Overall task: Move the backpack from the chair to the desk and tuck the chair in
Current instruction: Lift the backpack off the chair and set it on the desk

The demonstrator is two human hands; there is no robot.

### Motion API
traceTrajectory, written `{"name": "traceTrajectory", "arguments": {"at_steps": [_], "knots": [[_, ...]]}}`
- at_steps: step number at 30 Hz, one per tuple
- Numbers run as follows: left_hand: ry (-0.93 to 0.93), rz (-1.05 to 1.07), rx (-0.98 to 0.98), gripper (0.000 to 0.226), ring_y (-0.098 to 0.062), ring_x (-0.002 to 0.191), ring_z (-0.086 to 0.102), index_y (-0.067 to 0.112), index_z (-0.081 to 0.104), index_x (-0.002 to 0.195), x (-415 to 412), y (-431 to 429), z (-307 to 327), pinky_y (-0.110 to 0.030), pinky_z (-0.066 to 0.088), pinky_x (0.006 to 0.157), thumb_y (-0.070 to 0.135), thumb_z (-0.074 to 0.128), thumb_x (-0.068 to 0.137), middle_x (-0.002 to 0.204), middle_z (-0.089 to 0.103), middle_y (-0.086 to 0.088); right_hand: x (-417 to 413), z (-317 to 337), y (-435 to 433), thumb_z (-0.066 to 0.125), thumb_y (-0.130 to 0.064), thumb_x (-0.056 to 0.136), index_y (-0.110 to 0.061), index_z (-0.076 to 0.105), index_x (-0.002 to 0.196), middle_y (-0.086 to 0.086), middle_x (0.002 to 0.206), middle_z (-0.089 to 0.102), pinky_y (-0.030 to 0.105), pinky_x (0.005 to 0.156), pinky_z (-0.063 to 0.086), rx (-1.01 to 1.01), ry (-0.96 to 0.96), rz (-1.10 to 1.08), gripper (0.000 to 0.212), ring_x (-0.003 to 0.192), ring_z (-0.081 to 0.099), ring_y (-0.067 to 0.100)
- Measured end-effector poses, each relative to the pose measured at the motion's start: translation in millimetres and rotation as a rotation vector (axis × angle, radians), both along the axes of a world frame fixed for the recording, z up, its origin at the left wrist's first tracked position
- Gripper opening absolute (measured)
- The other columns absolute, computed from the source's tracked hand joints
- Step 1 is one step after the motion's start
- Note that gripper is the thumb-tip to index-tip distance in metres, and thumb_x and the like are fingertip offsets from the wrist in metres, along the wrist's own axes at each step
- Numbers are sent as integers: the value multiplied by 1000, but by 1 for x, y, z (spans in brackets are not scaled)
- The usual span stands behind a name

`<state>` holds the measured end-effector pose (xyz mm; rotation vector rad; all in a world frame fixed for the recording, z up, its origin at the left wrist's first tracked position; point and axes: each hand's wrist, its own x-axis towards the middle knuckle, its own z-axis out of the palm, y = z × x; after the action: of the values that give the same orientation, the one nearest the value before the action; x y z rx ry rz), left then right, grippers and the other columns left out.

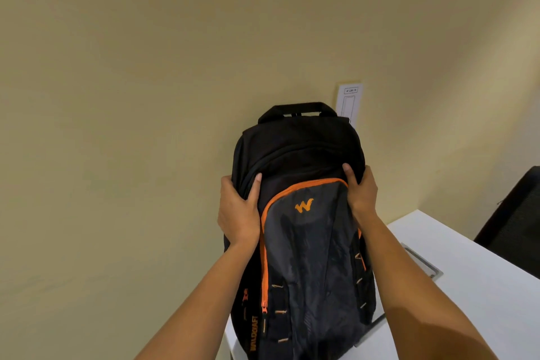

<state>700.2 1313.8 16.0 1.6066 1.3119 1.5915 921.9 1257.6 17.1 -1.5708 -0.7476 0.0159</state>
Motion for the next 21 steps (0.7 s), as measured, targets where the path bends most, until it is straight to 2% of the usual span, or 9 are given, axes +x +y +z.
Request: {"name": "traceTrajectory", "arguments": {"at_steps": [2, 4, 6, 9, 11, 14, 17, 21], "knots": [[23, -4, 10, 48, -24, 88, 60, 11, 48, 109, 3, 0, 0, -30, 44, 63, 54, 52, 87, 99, 60, -2, 0, -5, -2, 53, -38, 95, -2, 52, 109, 11, 103, 59, 28, 77, 37, -24, -3, -2, 39, 95, 53, 22], [54, 21, 99, 53, -28, 110, 55, 6, 43, 129, 3, -3, 3, -37, 48, 88, 41, 55, 91, 122, 56, -11, 0, -7, -2, 51, -40, 95, -1, 50, 116, 16, 114, 59, 33, 82, 42, -70, -33, 1, 44, 102, 56, 27], [155, 52, 288, 55, -33, 126, 42, 1, 35, 138, 3, -8, 3, -42, 36, 106, 25, 55, 93, 136, 45, -20, -3, -8, -3, 48, -41, 96, -1, 46, 125, 18, 123, 56, 42, 93, 45, -115, -55, 1, 50, 113, 54, 33], [536, 63, 600, 53, -31, 140, 18, 3, 23, 144, 2, -14, -11, -44, 15, 117, 22, 41, 98, 150, 23, -20, -8, -17, -5, 44, -39, 98, -2, 37, 137, 19, 135, 48, 50, 104, 38, -202, -78, -27, 55, 124, 47, 36], [721, 27, 622, 56, -25, 144, 7, 5, 17, 147, 1, -18, -25, -42, 4, 119, 29, 32, 99, 157, 12, -14, -11, -25, -8, 41, -37, 99, -3, 34, 141, 20, 139, 44, 51, 107, 36, -229, -80, -24, 55, 127, 44, 37], [903, 39, 553, 59, -25, 145, 8, 5, 18, 148, -2, -23, -39, -42, 1, 118, 32, 27, 97, 156, 11, -13, -14, -34, -15, 38, -35, 100, -5, 31, 144, 19, 141, 42, 50, 107, 37, -255, -66, -1, 54, 129, 43, 37], [975, 14, 498, 61, -28, 144, 9, 4, 19, 148, -7, -25, -49, -43, 1, 117, 31, 26, 94, 156, 10, -15, -18, -44, -24, 36, -36, 100, -8, 22, 149, 16, 150, 35, 50, 112, 32, -284, -68, 27, 59, 137, 36, 34], [1039, -18, 517, 62, -30, 143, 12, 5, 22, 147, -16, -27, -61, -44, 5, 117, 32, 29, 91, 155, 13, -16, -33, -63, -40, 42, -39, 98, -10, 1, 153, 12, 161, 8, 42, 117, 20, -367, -195, 45, 75, 148, 13, 28]]}}
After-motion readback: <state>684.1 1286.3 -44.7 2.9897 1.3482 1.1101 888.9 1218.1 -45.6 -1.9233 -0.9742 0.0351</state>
